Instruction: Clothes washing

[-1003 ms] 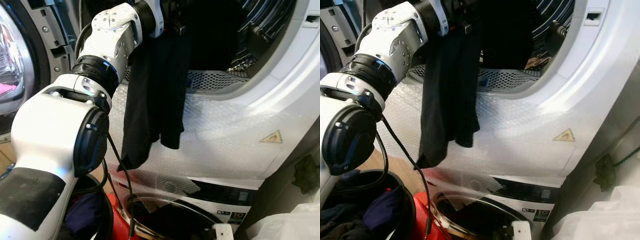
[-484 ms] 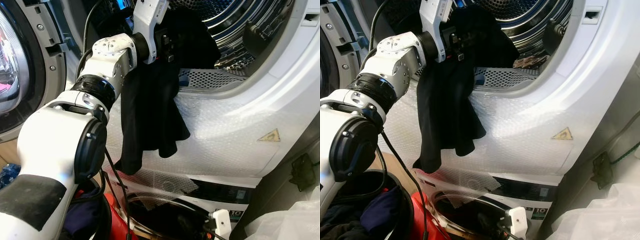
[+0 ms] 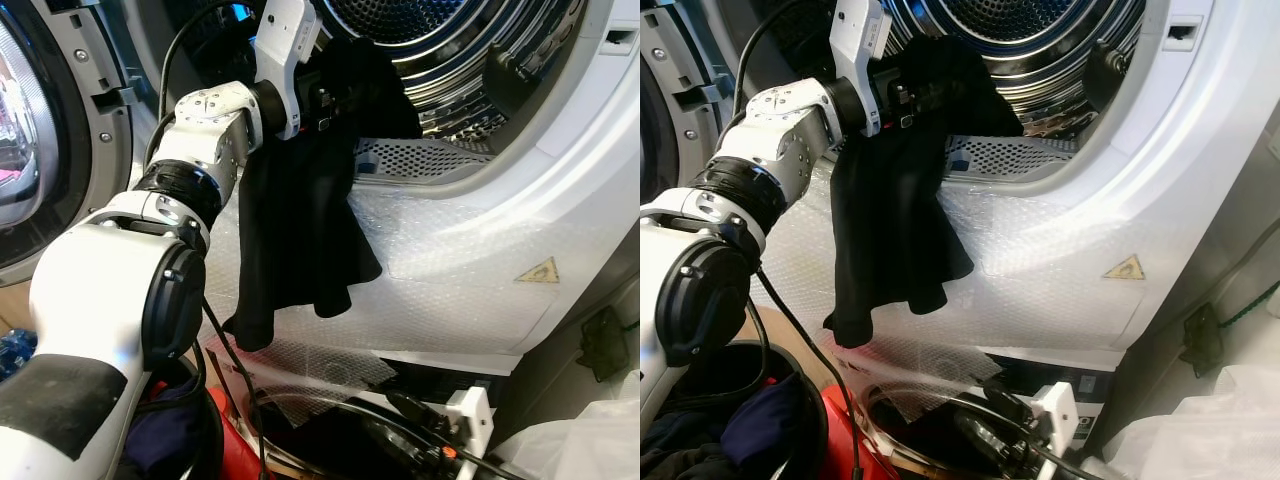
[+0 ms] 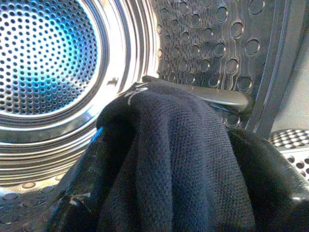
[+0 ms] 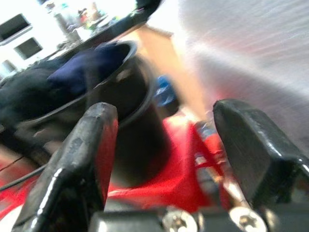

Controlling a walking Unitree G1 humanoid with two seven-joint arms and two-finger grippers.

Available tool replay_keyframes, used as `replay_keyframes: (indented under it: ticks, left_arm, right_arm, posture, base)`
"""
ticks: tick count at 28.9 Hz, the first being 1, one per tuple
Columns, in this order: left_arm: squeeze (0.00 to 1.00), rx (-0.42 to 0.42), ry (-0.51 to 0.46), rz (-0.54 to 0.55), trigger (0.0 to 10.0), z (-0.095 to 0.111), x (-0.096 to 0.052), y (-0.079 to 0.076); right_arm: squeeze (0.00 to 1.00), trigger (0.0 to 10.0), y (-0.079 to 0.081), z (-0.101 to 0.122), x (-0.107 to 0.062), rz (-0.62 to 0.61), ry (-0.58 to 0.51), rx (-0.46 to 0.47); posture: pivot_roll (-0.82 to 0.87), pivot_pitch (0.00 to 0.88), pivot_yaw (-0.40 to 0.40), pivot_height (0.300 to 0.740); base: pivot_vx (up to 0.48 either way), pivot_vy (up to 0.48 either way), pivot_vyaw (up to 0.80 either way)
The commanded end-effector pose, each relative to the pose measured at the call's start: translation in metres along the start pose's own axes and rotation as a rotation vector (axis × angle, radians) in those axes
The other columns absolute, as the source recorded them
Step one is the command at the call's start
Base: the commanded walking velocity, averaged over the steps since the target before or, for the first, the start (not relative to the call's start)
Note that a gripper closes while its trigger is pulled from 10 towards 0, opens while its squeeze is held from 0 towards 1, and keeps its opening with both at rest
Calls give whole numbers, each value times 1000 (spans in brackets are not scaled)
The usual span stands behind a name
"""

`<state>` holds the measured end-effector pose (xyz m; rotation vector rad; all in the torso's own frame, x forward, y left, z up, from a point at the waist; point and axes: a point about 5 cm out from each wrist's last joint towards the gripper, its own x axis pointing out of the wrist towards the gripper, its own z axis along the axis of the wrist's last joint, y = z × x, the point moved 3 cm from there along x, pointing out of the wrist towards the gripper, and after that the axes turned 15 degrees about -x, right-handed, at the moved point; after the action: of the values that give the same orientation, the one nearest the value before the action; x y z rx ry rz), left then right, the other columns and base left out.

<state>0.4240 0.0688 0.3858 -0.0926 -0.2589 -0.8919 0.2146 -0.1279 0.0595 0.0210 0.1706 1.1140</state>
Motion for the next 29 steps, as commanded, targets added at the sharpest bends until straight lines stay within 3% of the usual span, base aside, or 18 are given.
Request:
replay_keyframes:
  ticks: [1,4,5,9,15,23,29]
  left_arm:
    - [1000,15,11,14,10000,3,-4,5]
    - [1000,14,13,12,10000,1,-5,5]
    - [1000,12,13,13,10000,0,-5,6]
    - [1000,12,14,12,10000,-1,-6,6]
    - [1000,14,19,9,10000,-1,-7,6]
    - [1000,17,19,13,10000,0,-7,7]
    - [1000,27,9,23,10000,6,-8,8]
  right_arm:
    - [0,10000,23,18,5,148,-39,1]
    - [0,10000,35,49,15,221,-136,-12]
    - [0,10000,36,69,27,225,-211,-25]
    - [0,10000,35,117,61,190,-374,-92]
    - [0,10000,39,182,87,165,-539,-205]
    - [0,10000,48,202,105,159,-528,-290]
    - [0,10000,60,169,119,221,-354,-367]
  posture:
    - [-149,0,60,740]
    - [-152,0,58,740]
    - [-155,0,57,740]
    - [-142,0,54,740]
    - [-136,0,60,740]
    - [-133,0,57,740]
    - [-115,0,46,740]
  base:
    - [0,0,0]
    - [0,0,0]
    - [0,0,0]
    - [0,0,0]
    - [0,0,0]
    - [0,0,0]
    - [0,0,0]
